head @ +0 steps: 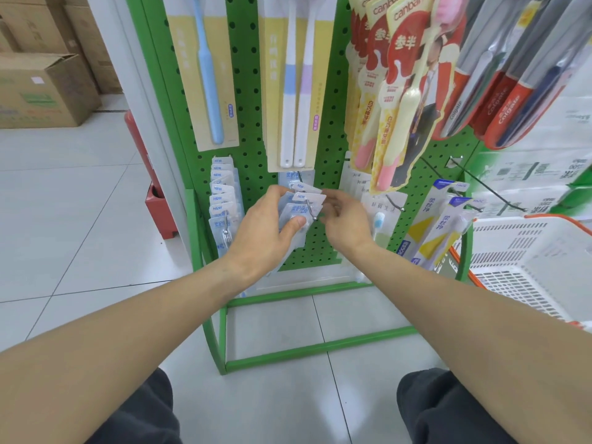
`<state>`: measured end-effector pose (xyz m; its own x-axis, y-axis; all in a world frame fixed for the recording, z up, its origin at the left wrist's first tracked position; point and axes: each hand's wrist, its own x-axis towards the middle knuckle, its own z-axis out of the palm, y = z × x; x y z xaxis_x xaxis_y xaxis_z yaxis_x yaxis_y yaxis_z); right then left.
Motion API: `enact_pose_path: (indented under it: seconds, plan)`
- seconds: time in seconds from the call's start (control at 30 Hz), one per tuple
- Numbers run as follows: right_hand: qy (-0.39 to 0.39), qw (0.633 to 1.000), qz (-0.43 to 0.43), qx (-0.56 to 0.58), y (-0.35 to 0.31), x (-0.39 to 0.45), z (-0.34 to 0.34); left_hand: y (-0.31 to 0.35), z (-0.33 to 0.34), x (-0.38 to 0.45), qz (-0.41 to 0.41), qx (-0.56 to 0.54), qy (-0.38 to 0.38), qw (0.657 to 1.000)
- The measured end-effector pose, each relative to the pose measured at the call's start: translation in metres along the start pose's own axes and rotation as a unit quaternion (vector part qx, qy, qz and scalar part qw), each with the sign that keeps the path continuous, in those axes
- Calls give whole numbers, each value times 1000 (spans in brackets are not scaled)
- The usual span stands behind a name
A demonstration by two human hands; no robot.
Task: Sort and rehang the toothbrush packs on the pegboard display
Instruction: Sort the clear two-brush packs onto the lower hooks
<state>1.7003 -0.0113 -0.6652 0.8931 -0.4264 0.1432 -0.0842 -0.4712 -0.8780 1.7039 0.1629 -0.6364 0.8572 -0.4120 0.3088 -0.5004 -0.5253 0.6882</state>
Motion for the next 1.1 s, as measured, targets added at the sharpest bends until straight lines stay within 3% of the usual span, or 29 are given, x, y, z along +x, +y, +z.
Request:
enact_pose_path:
  seconds: [0.2, 0.4, 1.1]
  plan:
    - [-21, 999, -3, 45, -8, 9, 22, 0, 0, 0, 3, -1, 4, 1000]
    - [19, 1000, 15, 13, -9, 13, 31, 0, 0, -1, 0, 7, 6, 1000]
    - [88, 994, -61, -32, -12, -31, -6, 13, 3, -4, -41, 8, 13, 999]
